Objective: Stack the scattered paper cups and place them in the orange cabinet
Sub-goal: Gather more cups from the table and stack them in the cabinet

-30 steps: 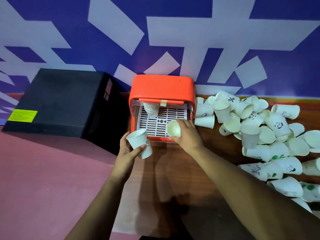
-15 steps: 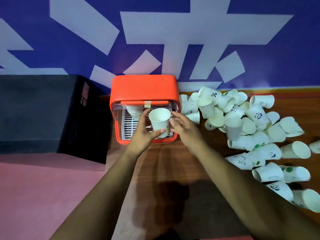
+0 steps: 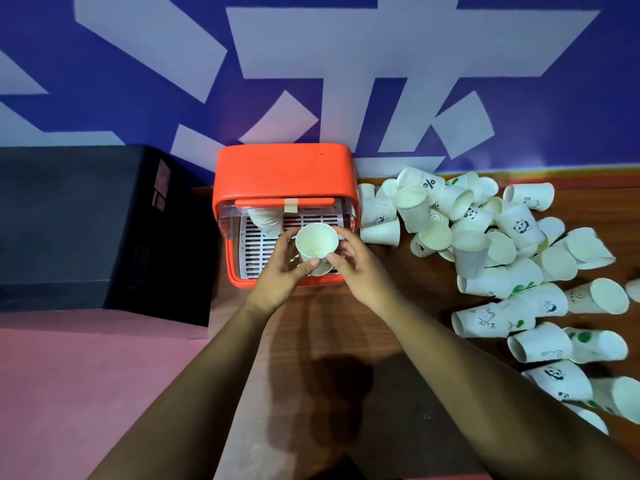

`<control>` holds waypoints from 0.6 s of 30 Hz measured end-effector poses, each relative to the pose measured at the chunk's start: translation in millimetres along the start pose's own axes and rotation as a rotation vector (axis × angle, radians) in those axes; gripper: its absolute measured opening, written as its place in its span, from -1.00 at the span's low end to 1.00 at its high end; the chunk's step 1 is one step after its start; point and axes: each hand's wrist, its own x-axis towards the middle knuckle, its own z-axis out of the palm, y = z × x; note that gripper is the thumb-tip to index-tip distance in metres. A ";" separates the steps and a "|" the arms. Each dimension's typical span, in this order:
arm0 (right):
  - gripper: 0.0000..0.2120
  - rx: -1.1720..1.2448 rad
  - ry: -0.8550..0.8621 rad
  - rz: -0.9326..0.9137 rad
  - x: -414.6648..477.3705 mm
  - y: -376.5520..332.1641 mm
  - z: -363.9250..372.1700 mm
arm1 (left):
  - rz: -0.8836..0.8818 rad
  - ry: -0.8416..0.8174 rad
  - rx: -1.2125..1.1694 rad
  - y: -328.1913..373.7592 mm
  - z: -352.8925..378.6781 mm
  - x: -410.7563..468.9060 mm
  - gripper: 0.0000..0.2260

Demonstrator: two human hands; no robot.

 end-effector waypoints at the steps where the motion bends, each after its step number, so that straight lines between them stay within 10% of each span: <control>1: -0.52 -0.043 -0.013 -0.004 0.4 2.5 -0.7 | -0.011 0.000 0.017 -2.9 1.4 0.0 -0.39; 18: -0.44 -0.469 0.040 -0.050 7.4 32.3 -1.7 | -0.072 0.016 0.339 -37.5 13.3 17.5 -0.43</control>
